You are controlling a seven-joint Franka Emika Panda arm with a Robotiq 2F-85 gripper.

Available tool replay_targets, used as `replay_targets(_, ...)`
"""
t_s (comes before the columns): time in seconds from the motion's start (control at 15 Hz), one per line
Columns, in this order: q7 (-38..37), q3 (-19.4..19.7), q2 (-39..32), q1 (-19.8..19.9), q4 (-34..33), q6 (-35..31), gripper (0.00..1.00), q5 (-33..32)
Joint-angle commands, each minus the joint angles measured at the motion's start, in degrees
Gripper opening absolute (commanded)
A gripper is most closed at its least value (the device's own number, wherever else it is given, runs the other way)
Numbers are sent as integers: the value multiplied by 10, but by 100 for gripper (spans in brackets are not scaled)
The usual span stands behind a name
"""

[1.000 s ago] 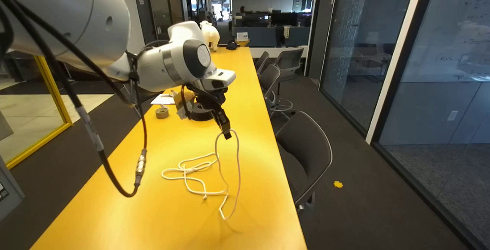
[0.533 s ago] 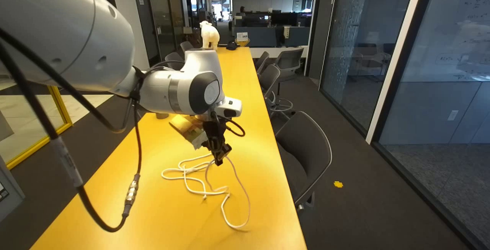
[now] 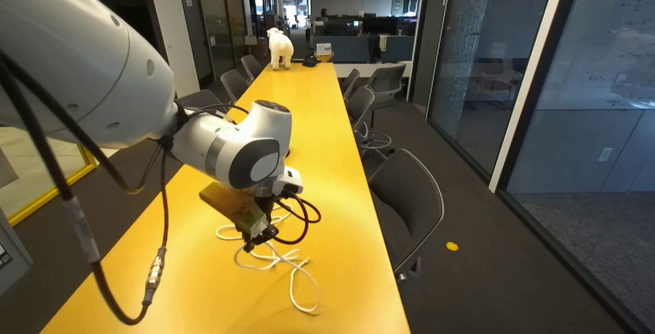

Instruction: Untangle the ropes on the table

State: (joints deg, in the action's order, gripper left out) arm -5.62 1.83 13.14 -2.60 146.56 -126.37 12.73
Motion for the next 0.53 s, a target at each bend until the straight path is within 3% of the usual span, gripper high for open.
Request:
replay_targets(0.0, 117, 9, -5, -15, 27, 12, 1, 79)
replay_targets(0.2, 153, 2, -39, -12, 48, -6, 1, 97)
replay_targets(0.47, 81, -5, -86, 13, 80, -118, 1, 29)
